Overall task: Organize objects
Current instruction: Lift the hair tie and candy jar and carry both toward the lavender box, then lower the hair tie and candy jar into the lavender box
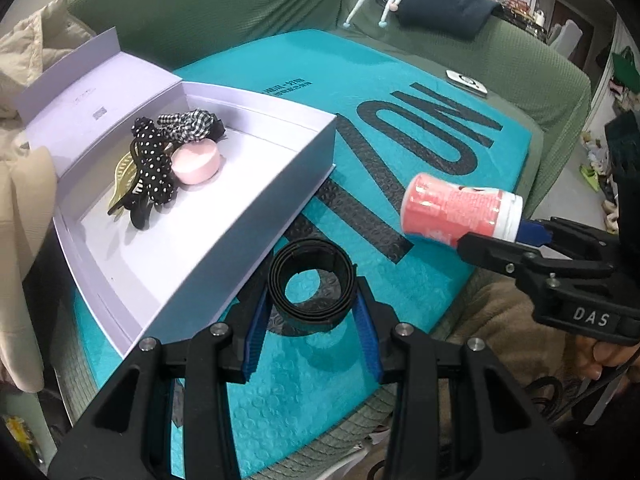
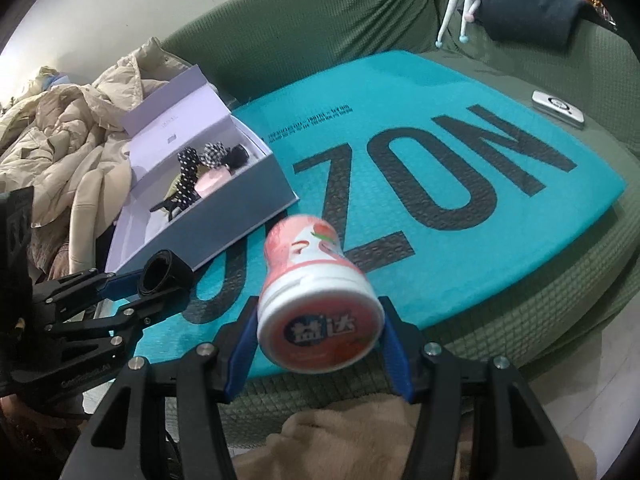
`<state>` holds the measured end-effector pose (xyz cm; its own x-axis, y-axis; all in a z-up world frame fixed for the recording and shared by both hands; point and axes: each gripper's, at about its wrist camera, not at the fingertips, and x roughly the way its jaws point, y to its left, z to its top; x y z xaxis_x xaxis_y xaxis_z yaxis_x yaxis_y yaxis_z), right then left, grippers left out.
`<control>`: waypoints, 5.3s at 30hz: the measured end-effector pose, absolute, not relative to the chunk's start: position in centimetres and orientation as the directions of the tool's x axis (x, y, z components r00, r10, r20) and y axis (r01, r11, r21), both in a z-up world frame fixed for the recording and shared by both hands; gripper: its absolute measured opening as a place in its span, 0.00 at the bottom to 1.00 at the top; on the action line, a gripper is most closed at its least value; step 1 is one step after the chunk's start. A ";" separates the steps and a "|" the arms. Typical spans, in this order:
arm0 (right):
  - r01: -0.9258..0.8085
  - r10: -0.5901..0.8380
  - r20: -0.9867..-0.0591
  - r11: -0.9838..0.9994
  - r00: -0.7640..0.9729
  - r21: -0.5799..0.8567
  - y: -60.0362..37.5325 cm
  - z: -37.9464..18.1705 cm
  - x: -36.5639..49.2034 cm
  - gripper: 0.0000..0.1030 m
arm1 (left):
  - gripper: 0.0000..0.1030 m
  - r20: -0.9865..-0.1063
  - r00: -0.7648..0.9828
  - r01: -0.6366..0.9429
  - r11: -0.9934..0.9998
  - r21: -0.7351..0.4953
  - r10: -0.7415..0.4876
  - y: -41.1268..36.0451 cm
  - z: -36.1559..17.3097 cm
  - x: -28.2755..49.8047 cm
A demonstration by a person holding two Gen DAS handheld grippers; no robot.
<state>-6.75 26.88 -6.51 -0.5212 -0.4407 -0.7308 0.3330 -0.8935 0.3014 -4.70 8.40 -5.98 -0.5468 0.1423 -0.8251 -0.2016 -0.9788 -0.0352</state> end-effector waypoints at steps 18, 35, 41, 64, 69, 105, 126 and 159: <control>0.399 -0.497 -0.676 -0.862 -0.544 0.313 25.6 -3.4 -5.0 0.55 | 0.37 -0.797 -0.586 -0.196 -0.980 -0.035 0.146 7.5 -3.1 -3.0; 0.477 -0.515 -0.667 -0.839 -0.539 0.263 23.2 -0.4 -4.2 0.55 | 0.37 -0.781 -0.618 -0.117 -0.993 -0.027 0.094 4.5 0.4 -2.1; 0.506 -0.519 -0.664 -0.829 -0.539 0.237 22.1 1.1 -3.9 0.55 | 0.37 -0.779 -0.622 -0.082 -0.996 -0.036 0.079 3.2 1.0 -1.6; 0.655 -0.583 -0.653 -0.736 -0.483 0.173 15.3 4.2 -3.4 0.55 | 0.37 -0.778 -0.628 0.020 -0.999 -0.043 0.021 -2.0 2.0 0.9; 0.681 -0.600 -0.657 -0.711 -0.457 0.176 13.8 4.1 -3.8 0.55 | 0.37 -0.781 -0.624 0.045 -0.998 -0.044 0.006 -3.1 1.8 1.0; 0.656 -0.555 -0.719 -0.732 -0.419 0.183 9.9 0.8 -13.8 0.55 | 0.37 -0.835 -0.547 -0.035 -0.998 -0.045 0.057 -4.5 -2.9 -10.1; 0.658 -0.512 -0.758 -0.738 -0.405 0.147 8.6 -2.4 -18.2 0.55 | 0.37 -0.862 -0.505 -0.051 -0.999 -0.012 0.036 -4.4 -6.0 -14.3; 0.673 -0.549 -0.687 -0.730 -0.477 0.117 5.0 -2.1 -22.1 0.54 | 0.37 -0.814 -0.581 0.004 -1.000 0.031 -0.028 -5.3 -6.1 -18.2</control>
<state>-22.12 4.99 -2.13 -0.4766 -0.5489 -0.6867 0.6731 -0.7303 0.1165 -18.23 -5.35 -6.13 -0.5807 -0.0276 -0.8137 0.0036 -0.9995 0.0313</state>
